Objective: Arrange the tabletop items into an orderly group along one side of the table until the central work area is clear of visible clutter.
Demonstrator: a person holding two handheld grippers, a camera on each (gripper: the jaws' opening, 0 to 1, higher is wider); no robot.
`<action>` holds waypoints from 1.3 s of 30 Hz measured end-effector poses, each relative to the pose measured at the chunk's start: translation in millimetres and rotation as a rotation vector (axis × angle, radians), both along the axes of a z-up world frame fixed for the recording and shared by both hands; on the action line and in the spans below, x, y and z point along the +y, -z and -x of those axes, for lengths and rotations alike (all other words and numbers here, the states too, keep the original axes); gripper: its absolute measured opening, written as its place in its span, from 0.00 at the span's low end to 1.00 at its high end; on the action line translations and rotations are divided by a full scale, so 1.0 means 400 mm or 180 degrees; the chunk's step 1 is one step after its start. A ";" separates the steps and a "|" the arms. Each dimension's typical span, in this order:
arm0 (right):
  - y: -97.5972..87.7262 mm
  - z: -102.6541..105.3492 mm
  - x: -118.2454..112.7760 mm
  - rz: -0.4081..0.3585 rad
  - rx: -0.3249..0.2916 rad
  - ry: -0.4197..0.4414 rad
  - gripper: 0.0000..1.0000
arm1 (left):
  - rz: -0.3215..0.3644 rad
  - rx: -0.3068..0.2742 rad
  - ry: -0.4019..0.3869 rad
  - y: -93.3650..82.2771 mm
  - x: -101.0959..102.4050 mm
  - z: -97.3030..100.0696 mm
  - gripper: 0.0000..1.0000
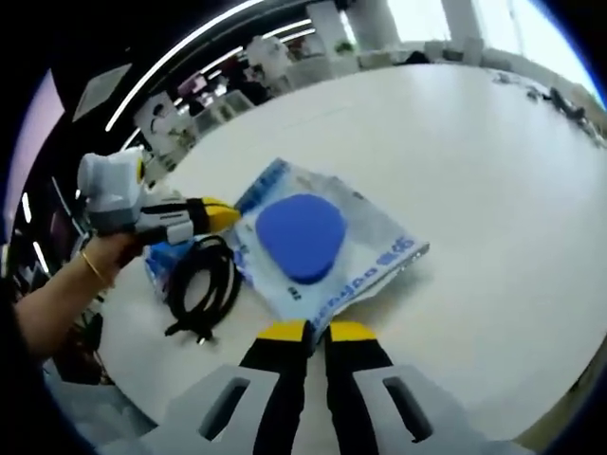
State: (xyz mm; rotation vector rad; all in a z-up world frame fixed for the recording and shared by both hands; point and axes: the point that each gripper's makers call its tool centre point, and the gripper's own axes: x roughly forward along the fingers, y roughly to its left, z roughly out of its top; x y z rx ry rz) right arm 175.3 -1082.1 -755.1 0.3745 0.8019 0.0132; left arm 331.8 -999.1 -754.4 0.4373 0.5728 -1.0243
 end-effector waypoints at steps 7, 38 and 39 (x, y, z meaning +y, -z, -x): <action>-0.036 -0.020 0.002 0.0004 -0.0134 -0.0067 0.01 | -0.0033 -0.0003 -0.0074 -0.015 0.030 -0.002 0.01; -0.172 -0.293 -0.055 0.0496 -0.0720 -0.0427 0.00 | -0.0051 -0.0458 -0.0682 -0.101 0.131 -0.071 0.01; -0.172 -0.303 -0.053 0.0512 -0.0729 -0.0465 0.00 | -0.0060 -0.0466 -0.0695 -0.102 0.135 -0.073 0.01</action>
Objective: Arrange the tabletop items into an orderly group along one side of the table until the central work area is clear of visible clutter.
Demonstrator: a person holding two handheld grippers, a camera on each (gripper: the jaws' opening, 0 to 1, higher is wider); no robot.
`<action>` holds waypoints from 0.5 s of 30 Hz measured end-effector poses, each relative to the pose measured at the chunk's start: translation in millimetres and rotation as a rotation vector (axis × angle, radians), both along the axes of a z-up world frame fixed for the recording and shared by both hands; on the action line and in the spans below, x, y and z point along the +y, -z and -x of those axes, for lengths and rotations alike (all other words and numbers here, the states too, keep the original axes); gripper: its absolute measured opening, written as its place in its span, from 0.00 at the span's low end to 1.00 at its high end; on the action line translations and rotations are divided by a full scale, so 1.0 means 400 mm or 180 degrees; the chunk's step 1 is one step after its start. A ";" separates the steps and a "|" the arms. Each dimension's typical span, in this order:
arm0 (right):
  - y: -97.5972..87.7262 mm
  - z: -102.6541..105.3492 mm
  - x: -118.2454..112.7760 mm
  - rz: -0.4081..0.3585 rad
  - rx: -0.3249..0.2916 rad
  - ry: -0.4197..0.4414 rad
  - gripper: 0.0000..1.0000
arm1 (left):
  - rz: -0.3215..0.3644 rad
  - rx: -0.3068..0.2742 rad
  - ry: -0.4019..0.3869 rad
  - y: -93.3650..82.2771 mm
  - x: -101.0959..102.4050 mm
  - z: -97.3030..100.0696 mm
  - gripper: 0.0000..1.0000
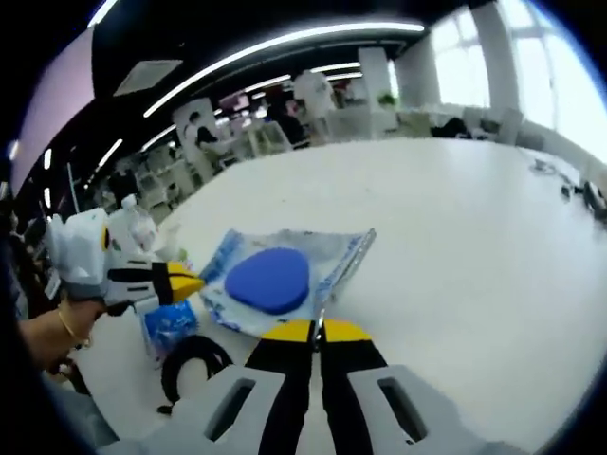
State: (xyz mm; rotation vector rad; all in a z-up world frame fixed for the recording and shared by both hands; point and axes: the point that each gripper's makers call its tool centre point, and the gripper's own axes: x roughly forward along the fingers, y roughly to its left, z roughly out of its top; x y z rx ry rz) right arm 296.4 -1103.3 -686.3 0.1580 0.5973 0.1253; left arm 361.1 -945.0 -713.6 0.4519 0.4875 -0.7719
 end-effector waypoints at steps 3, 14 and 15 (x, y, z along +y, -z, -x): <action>0.005 -0.019 0.003 0.0037 0.0013 -0.0071 0.00 | 0.0001 -0.0015 -0.0053 -0.002 0.012 -0.002 0.01; 0.026 -0.093 0.038 -0.0082 0.0072 -0.0265 0.00 | 0.0074 -0.0033 -0.0366 -0.001 0.069 -0.032 0.01; 0.030 -0.096 0.040 -0.0105 0.0088 -0.0270 0.00 | 0.0086 -0.0039 -0.0390 -0.001 0.073 -0.034 0.01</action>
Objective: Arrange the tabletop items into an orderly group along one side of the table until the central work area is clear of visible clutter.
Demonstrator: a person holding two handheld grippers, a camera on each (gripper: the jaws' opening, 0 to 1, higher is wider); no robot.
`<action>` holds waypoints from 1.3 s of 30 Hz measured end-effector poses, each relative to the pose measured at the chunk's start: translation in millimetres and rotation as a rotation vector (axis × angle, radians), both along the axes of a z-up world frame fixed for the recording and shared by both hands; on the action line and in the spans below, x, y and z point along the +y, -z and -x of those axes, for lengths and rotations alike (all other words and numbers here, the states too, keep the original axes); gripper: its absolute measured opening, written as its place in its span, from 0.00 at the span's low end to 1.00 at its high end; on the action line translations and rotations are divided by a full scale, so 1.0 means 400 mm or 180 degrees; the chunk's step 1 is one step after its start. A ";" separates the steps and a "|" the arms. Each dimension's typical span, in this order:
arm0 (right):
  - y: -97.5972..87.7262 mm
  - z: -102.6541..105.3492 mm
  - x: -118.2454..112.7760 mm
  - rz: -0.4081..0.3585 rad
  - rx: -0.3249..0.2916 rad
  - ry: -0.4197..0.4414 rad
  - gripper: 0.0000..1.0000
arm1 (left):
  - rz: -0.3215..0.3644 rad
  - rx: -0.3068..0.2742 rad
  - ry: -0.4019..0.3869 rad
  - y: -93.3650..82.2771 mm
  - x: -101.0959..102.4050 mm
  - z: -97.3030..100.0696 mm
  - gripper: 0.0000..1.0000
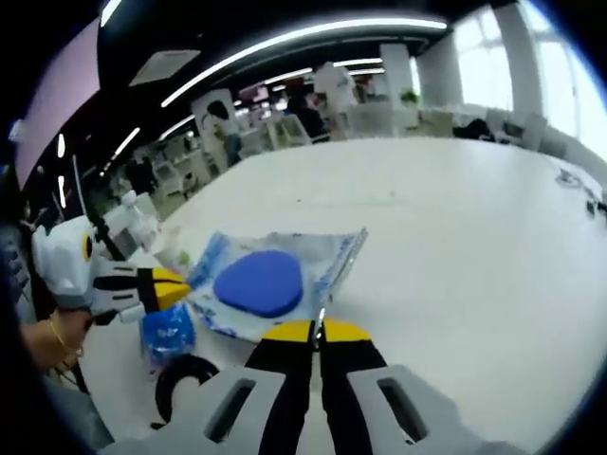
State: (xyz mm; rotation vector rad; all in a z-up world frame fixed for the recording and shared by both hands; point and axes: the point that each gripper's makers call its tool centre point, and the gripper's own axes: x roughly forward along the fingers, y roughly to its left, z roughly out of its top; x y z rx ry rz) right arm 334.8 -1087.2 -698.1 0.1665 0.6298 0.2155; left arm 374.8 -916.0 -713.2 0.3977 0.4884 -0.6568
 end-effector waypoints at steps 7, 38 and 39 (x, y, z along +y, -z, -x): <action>0.029 -0.039 0.016 -0.0101 0.0070 -0.0033 0.00 | 0.0032 0.0021 -0.0148 0.011 0.023 -0.013 0.01; 0.151 -0.127 0.053 -0.0169 0.0176 -0.0219 0.00 | 0.0230 0.0242 -0.0608 0.096 0.082 -0.064 0.01; 0.152 -0.125 0.053 -0.0159 0.0167 -0.0212 0.00 | 0.0225 0.0254 -0.0616 0.100 0.083 -0.062 0.01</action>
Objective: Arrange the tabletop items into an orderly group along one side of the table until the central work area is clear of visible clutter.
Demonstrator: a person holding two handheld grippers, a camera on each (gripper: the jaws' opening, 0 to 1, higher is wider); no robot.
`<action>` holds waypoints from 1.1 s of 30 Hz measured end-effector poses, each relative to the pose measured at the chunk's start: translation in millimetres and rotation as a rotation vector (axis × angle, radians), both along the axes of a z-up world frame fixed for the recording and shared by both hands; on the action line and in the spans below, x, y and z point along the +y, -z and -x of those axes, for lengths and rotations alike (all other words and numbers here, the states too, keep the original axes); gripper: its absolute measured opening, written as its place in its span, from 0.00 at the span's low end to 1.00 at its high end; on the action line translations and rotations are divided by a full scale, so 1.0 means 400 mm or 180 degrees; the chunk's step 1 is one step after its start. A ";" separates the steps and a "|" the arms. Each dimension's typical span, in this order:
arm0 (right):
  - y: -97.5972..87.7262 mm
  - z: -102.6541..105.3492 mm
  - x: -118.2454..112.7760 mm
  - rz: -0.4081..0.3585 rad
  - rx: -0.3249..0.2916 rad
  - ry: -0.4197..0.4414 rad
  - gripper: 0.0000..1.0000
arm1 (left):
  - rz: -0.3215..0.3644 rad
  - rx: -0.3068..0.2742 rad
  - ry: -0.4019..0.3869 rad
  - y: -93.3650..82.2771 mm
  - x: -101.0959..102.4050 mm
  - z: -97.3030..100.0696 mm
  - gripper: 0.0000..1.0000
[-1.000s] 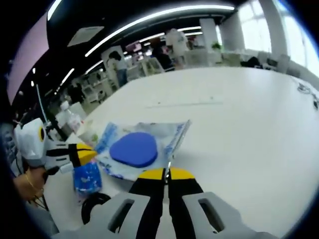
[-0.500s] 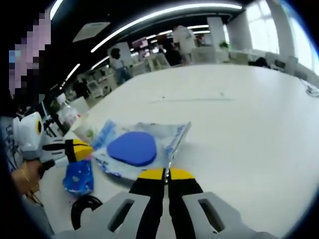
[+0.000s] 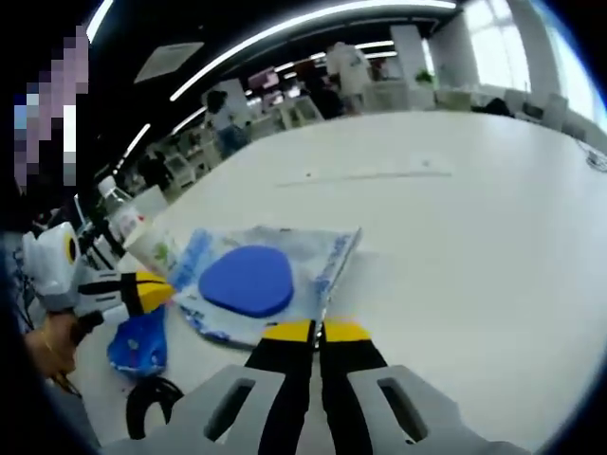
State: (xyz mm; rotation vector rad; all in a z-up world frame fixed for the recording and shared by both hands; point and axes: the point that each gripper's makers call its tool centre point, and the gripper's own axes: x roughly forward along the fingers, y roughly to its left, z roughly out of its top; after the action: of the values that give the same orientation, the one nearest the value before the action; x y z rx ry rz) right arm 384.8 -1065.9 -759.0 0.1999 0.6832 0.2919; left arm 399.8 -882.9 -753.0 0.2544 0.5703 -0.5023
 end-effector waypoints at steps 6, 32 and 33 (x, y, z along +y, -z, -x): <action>0.007 0.010 0.004 0.0126 0.0001 -0.0005 0.00 | -0.0043 -0.0018 -0.0030 0.005 0.001 0.002 0.02; -0.054 0.070 -0.008 0.0236 -0.0170 0.0192 0.57 | -0.0044 -0.0423 0.0342 -0.085 0.009 0.062 0.30; -0.062 0.077 -0.002 0.0208 -0.0171 0.0186 0.60 | -0.0028 -0.0432 0.0343 -0.090 0.011 0.064 0.34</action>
State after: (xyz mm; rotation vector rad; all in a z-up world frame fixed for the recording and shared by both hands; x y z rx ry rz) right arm 354.1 -1066.6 -734.2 0.1489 0.6318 0.2178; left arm 374.1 -878.3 -717.0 0.3264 0.4283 -0.5820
